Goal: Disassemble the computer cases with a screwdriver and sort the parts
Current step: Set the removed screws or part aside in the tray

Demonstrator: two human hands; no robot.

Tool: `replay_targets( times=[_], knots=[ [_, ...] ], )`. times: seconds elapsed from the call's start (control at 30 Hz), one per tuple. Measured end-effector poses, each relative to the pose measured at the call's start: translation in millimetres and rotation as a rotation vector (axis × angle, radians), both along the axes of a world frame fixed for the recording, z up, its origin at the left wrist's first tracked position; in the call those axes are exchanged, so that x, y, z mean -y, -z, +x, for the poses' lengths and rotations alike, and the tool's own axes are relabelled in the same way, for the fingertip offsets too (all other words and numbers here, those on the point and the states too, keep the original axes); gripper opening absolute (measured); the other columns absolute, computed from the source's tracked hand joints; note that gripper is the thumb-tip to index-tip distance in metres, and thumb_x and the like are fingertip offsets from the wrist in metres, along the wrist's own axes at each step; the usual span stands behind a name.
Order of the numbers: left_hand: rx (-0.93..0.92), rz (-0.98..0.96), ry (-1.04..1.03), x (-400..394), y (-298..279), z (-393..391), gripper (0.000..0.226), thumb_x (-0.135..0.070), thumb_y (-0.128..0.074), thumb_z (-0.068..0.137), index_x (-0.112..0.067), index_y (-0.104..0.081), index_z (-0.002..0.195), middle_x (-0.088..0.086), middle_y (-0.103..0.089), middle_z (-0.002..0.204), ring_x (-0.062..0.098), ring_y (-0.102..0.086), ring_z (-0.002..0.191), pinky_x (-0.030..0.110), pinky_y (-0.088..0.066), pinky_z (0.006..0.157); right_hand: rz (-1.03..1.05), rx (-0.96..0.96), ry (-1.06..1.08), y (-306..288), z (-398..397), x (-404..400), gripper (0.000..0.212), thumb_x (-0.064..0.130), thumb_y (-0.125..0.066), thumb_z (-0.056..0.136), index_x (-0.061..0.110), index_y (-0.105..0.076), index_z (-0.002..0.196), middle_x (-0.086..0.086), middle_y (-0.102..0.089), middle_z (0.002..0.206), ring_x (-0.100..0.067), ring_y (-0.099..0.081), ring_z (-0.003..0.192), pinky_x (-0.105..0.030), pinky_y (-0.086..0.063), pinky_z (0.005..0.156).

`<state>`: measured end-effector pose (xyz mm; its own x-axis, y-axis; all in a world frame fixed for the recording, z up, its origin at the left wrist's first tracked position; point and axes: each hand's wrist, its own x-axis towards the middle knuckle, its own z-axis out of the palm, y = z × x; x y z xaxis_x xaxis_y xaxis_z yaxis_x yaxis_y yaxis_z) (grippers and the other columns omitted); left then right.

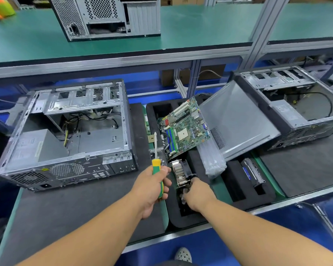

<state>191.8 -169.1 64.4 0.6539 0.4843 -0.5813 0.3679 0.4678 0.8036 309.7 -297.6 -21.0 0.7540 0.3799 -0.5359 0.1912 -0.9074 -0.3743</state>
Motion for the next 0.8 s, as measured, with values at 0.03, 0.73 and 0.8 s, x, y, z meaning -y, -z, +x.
replay_targets(
  times=[0.03,0.73,0.8],
  knots=[
    [0.008,0.002,0.010,-2.0,-2.2,-2.0,0.025,-0.034,-0.057,0.106,-0.013,-0.069,0.112,0.004,-0.062,0.073,0.016,-0.052,0.062,0.029,-0.047,0.054,-0.046,0.079,-0.069,0.2,0.9,2.7,0.031,0.024,-0.070,0.084,0.021,-0.050,0.108,-0.004,-0.069,0.102,-0.025,-0.065,0.085,-0.034,-0.055,0.073],
    [0.337,0.029,-0.167,-105.5,-66.9,-124.2,0.028,-0.022,-0.034,0.109,-0.012,-0.059,0.101,0.014,-0.061,0.074,0.020,-0.053,0.059,0.031,-0.043,0.054,0.984,-0.154,-0.099,-161.2,-124.1,-184.4,0.015,0.023,-0.053,0.101,0.027,-0.065,0.092,-0.002,-0.063,0.071,-0.018,-0.053,0.049,-0.026,-0.043,0.045],
    [0.328,0.091,-0.174,-119.0,-65.2,-146.4,0.027,-0.023,-0.033,0.111,-0.014,-0.056,0.102,0.010,-0.061,0.075,0.017,-0.053,0.059,0.030,-0.044,0.054,0.906,-0.194,-0.175,-167.8,-139.7,-212.4,0.017,0.023,-0.054,0.103,0.019,-0.064,0.091,-0.005,-0.058,0.060,-0.021,-0.049,0.040,-0.024,-0.038,0.040]
  ],
)
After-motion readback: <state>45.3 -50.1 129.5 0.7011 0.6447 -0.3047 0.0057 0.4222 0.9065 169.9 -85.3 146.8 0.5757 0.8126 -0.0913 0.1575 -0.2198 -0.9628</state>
